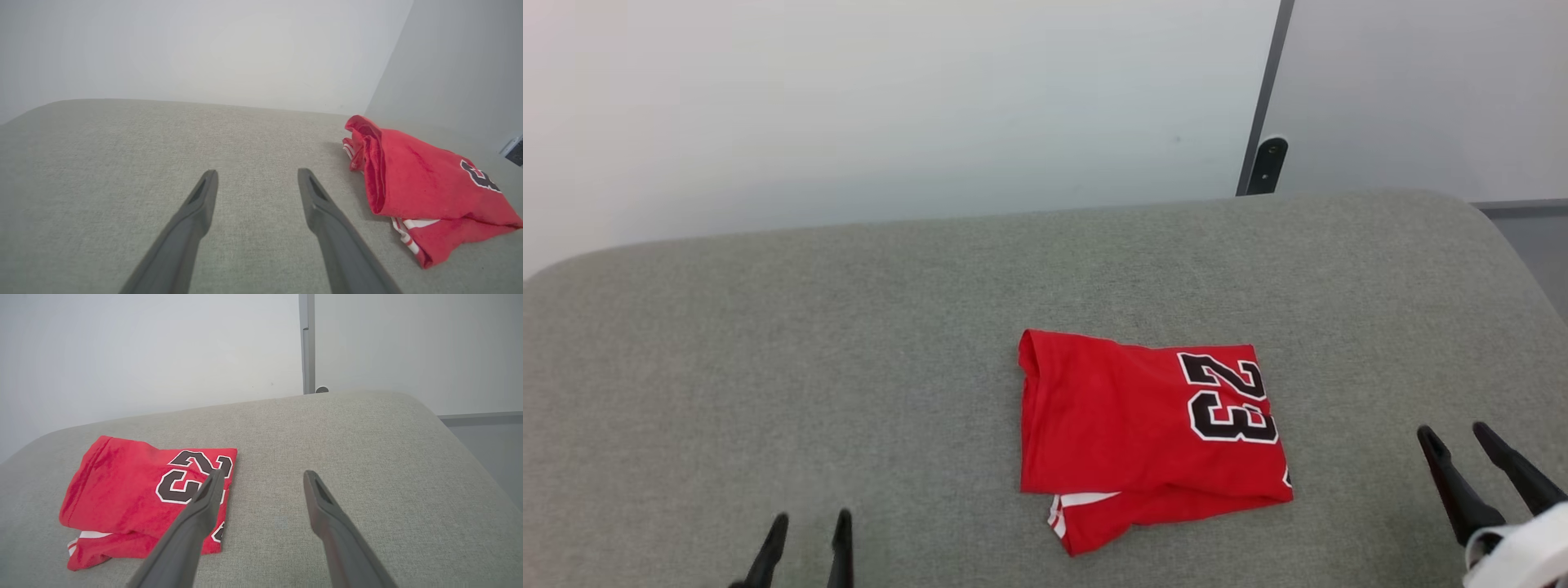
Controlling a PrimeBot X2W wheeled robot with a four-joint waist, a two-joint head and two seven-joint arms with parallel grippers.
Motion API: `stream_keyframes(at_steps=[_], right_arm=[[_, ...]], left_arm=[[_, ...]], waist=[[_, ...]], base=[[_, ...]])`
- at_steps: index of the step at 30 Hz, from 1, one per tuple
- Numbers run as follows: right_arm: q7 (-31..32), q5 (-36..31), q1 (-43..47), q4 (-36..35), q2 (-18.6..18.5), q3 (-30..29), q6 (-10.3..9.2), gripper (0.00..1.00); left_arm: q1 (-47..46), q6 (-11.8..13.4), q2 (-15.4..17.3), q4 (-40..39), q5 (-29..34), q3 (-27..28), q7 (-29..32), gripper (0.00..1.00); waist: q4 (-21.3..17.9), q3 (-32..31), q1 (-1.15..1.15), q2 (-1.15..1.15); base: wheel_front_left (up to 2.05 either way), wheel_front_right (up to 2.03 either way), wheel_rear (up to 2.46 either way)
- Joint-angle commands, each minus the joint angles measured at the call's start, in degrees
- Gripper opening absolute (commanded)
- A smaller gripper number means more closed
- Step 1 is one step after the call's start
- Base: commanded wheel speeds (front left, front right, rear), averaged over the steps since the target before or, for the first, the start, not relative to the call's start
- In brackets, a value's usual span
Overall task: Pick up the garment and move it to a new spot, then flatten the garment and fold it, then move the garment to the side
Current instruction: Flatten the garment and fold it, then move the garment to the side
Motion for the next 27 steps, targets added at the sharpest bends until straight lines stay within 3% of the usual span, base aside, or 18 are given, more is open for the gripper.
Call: stream_keyframes(at_steps=[1, 12, 27], right_arm=[[0.2, -0.2, 1.2, -0.7, 0.3, -0.9, -0.04, 1.0], [2.5, -1.8, 4.9, -5.1, 2.7, -5.2, -0.04, 1.0], [4.6, -1.2, 3.4, -5.6, 3.5, -5.2, -0.04, 1.0]], left_arm=[[1.2, 0.4, -0.1, -0.8, 0.6, 0.2, 0.0, 1.0], [5.6, 2.3, 0.1, -7.0, 0.9, 0.5, 0.9, 1.0], [4.3, 3.2, 0.3, -9.3, 1.6, -1.3, 2.2, 1.0]], waist=[[0.3, -0.2, 0.0, 0.0], [0.8, 0.1, 0.0, 0.0], [2.1, 0.6, 0.0, 0.0]], base=[[0.0, 0.0, 0.0], [0.0, 0.0, 0.0], [0.0, 0.0, 0.0]])
